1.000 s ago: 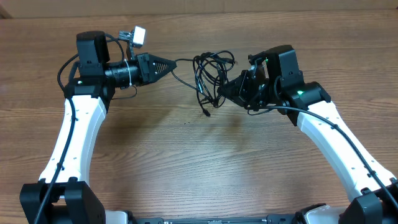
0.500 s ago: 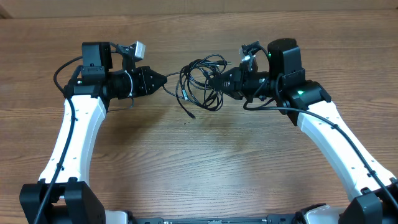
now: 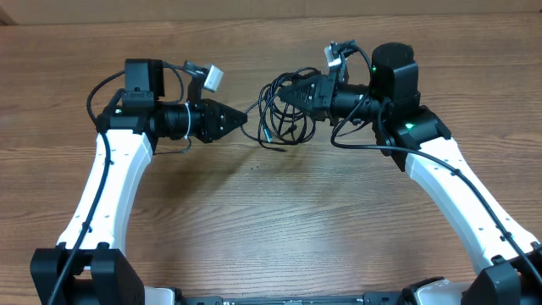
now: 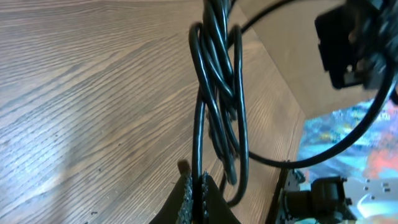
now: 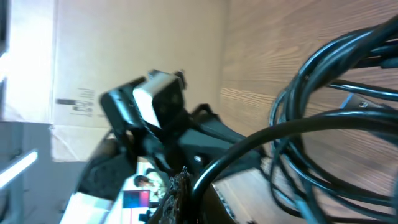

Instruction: Untangle cables

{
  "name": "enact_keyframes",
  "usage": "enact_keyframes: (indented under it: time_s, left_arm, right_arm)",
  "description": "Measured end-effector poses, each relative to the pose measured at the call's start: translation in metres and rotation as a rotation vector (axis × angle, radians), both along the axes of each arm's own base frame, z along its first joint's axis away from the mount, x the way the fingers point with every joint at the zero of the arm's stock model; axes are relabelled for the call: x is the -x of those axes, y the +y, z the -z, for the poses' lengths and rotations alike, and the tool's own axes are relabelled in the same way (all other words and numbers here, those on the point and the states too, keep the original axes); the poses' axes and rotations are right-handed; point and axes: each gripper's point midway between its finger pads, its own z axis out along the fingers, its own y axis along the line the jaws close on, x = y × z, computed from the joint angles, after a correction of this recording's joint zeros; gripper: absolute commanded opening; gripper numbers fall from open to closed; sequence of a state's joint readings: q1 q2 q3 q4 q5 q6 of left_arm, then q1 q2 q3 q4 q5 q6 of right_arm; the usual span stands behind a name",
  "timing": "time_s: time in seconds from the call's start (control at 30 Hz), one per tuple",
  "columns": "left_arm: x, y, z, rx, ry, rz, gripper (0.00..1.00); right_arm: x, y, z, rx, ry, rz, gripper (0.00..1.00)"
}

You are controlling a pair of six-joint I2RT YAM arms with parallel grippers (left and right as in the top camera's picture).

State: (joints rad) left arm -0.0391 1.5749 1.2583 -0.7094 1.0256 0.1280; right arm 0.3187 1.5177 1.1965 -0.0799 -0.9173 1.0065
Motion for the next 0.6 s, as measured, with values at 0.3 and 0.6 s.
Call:
enact_keyframes:
  time_s: [0.3, 0.6]
  left_arm:
    - [-0.002, 0.001, 0.008, -0.062, -0.036, 0.002, 0.04]
    - [-0.008, 0.007, 0.015, -0.122, -0.046, -0.029, 0.04]
  right_arm:
    - [0.003, 0.003, -0.02, -0.102, 0.098, -0.017, 0.04]
    - [0.025, 0.007, -0.026, -0.141, 0.174, -0.138, 0.47]
